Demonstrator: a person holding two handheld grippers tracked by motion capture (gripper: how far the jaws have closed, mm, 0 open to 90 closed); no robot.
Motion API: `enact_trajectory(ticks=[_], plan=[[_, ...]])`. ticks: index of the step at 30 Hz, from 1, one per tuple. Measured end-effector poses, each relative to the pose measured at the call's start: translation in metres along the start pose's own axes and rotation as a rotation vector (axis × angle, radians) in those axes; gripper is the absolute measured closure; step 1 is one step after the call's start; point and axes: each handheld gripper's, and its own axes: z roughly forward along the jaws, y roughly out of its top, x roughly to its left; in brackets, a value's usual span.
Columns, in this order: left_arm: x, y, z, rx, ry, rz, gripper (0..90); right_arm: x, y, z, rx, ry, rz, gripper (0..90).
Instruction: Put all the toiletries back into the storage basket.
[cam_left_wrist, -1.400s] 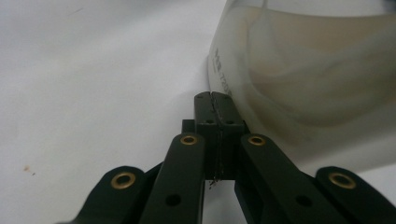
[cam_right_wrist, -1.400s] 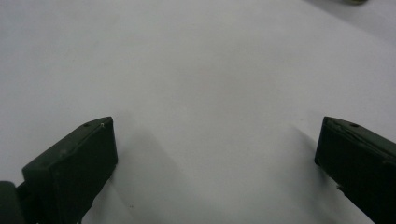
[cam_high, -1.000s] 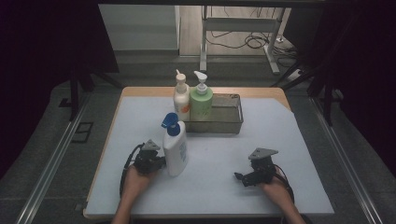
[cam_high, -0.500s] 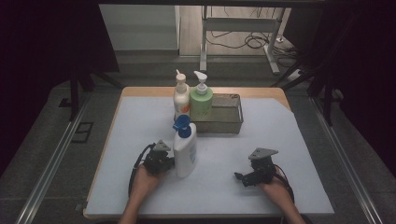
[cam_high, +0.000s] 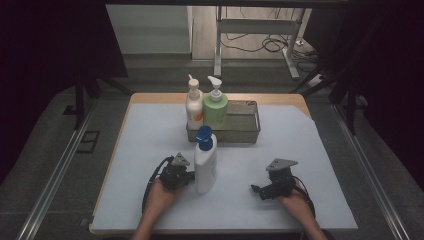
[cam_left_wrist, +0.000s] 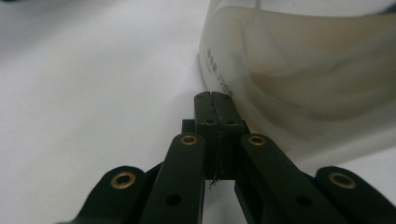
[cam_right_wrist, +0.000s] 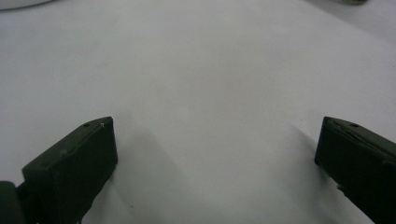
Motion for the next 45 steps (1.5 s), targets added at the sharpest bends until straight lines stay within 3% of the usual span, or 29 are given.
enact_trajectory(ticks=[17, 31, 35, 40, 45], plan=[[-0.022, -0.01, -0.009, -0.003, -0.045, 0.022, 89.4, 0.0, 0.0, 0.0, 0.001, 0.001, 0.0, 0.0], [-0.057, -0.001, 0.009, 0.004, -0.134, 0.093, 89.4, 0.0, 0.0, 0.0, 0.004, 0.0, 0.0, 0.0], [-0.066, 0.003, 0.017, 0.013, -0.14, 0.138, 89.4, 0.0, 0.001, 0.0, 0.004, 0.0, 0.0, 0.0], [-0.067, 0.004, 0.013, 0.006, -0.127, 0.139, 88.7, 0.0, 0.001, 0.0, 0.007, 0.0, 0.002, 0.0], [-0.062, 0.001, 0.003, -0.014, -0.12, 0.126, 75.4, 0.0, 0.001, 0.0, 0.012, -0.001, 0.001, 0.0]])
